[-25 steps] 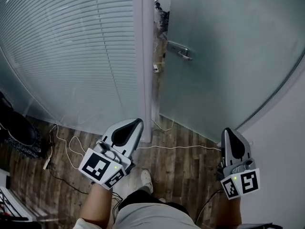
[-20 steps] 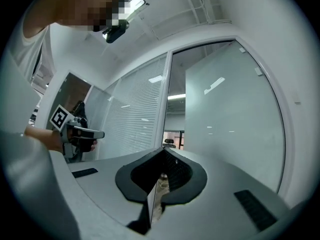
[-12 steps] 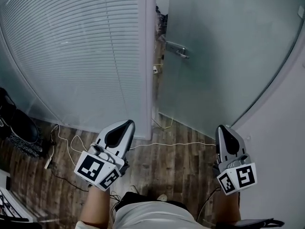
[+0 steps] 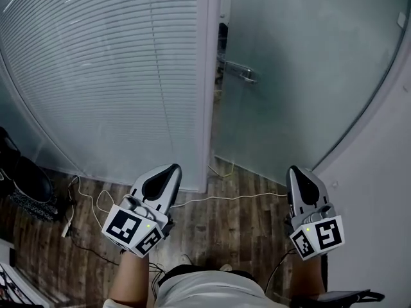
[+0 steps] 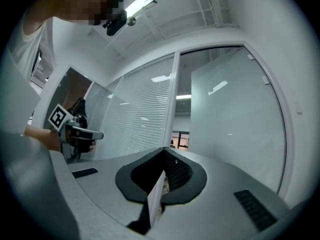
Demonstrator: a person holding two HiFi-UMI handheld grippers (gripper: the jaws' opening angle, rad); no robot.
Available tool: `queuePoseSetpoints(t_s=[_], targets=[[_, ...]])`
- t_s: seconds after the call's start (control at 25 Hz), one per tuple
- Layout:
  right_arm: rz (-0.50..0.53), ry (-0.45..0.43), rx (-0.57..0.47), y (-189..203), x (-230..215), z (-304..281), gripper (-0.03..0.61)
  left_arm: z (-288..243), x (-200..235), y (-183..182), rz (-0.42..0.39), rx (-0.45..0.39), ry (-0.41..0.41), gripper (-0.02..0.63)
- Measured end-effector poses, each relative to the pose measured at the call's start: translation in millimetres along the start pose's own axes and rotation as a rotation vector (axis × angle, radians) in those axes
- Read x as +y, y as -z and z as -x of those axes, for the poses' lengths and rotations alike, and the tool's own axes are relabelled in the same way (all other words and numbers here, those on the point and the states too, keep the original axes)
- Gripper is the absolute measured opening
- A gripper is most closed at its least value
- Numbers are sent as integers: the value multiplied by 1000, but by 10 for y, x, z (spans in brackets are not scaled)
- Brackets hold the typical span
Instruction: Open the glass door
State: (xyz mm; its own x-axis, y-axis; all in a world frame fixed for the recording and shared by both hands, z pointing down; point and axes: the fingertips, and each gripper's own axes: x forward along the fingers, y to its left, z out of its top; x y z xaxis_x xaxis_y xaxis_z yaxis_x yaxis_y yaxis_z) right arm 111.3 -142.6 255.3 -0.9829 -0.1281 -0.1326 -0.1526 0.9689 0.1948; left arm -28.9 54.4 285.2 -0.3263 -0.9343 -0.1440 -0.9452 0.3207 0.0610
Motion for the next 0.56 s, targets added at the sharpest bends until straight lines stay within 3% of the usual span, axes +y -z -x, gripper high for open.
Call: queuePoseSetpoints(t_s=[0.56], targets=[[17, 19, 15, -14, 75, 41, 0, 30, -23, -21, -10, 3, 28, -2]])
